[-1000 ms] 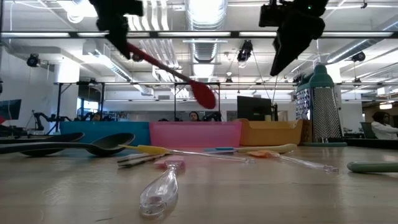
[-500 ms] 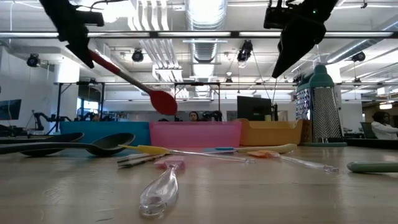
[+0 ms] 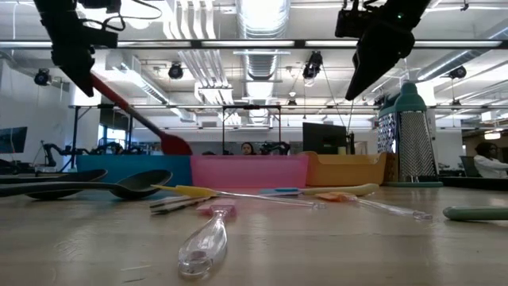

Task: Pick & Place Kitchen Items
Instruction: Put the red serving spoon into the blue bin

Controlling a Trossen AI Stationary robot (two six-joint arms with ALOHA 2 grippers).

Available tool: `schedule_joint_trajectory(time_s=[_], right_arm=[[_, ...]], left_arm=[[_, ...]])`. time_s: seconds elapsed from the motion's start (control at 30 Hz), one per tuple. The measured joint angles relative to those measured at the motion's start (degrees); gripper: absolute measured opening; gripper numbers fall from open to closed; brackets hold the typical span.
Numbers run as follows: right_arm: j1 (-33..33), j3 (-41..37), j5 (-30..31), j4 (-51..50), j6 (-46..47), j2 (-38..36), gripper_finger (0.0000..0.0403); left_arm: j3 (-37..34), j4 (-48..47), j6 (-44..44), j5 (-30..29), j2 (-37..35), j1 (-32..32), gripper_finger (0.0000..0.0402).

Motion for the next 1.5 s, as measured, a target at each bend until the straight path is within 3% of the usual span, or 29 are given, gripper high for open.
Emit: schedule_joint_trajectory(time_s=[0.27, 0.67, 0.93, 1.1, 1.5], right_arm=[[0.03, -0.02, -0.02, 2.14, -1.04, 0.0, 0.0201], [0.02, -0.02, -0.02, 2.25, -2.09, 0.0, 0.0201], [0.02, -0.02, -0.02, 2.22, -1.99, 0.02, 0.0201], [0.02, -0.02, -0.02, 2.12, -1.85, 0.02, 0.0201], [-0.02, -0.02, -0.04, 2.1, -1.85, 0.02, 0.0201]], left_arm=[[-1.78, 3.37, -0.31, 0.05, 0.22, 3.27, 0.0048], [-13.49, 14.93, 3.74, 3.8, 2.11, 8.91, 0.0047], [-13.96, 14.74, 6.69, 4.12, 5.47, 11.73, 0.0047], [-15.27, 14.16, 7.44, 4.16, 8.12, 12.76, 0.0081], [-17.39, 15.18, 7.51, -3.34, 12.97, 12.9, 0.0071]])
